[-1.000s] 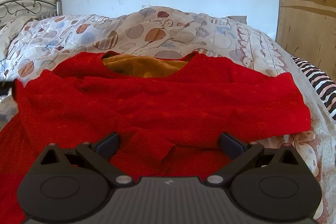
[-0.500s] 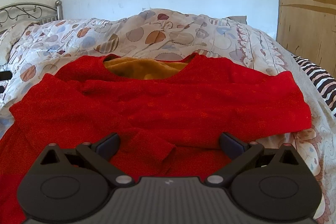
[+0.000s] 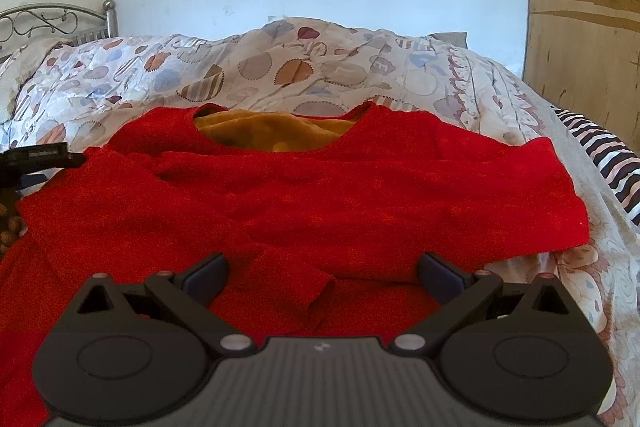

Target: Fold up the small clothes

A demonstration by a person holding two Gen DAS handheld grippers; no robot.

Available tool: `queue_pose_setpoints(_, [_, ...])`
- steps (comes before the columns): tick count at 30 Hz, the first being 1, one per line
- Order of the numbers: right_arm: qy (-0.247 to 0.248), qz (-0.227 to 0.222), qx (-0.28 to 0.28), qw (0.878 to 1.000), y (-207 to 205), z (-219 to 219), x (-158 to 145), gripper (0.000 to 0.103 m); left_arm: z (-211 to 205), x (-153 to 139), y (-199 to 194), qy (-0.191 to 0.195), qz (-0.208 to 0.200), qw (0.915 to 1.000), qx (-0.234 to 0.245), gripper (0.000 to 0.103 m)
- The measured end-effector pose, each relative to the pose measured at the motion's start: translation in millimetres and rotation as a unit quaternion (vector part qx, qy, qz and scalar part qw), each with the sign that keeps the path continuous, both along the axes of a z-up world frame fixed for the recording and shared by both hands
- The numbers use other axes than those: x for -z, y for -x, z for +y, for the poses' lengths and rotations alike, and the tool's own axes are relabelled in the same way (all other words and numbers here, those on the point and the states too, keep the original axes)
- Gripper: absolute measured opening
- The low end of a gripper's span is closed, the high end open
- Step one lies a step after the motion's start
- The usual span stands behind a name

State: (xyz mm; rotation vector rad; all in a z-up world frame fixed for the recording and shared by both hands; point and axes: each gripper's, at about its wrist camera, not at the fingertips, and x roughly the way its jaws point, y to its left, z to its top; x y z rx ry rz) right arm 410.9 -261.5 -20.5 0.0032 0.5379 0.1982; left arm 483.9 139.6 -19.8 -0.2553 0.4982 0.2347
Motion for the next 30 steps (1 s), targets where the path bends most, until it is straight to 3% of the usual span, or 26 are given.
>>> queue_pose_setpoints(4, [-0.004, 0.014, 0.0, 1.0, 4.3, -2.4, -4.4, 0.103, 3.8, -10.1, 22.1, -0.019, 0.007, 0.9998, -0.005, 0.099])
queue_pose_setpoints(9, [-0.028, -0.007, 0.001, 1.0, 42.2, -28.3, -23.7, 0.103, 11.0, -29.7, 83.9, 0.014, -0.003, 0.9991, 0.041, 0.102])
queue_pose_setpoints(14, [-0.048, 0.005, 0.017, 0.999, 110.7, -58.1, -20.6, 0.103, -0.2, -35.1, 158.4, 0.041, -0.011, 0.9925, 0.115, 0.102])
queue_pose_setpoints(18, [-0.095, -0.003, 0.022, 0.995, 182.5, -76.7, -10.6, 0.103, -13.0, -25.4, 214.8, 0.064, 0.004, 0.9833, 0.17, 0.102])
queue_pose_setpoints(21, [-0.116, -0.007, 0.016, 0.993, 230.2, -77.7, -1.8, 0.103, -22.3, -15.2, 244.4, 0.05, 0.023, 0.9785, 0.199, 0.102])
queue_pose_setpoints(27, [-0.076, -0.003, 0.015, 0.997, 276.8, -44.6, 11.6, 0.102, -25.0, 1.1, 270.2, 0.029, 0.068, 0.9763, 0.203, 0.102])
queue_pose_setpoints(30, [-0.04, 0.015, 0.022, 0.999, 280.1, -28.8, 20.6, 0.086, -24.3, 3.4, 278.0, 0.032, 0.08, 0.9765, 0.198, 0.102])
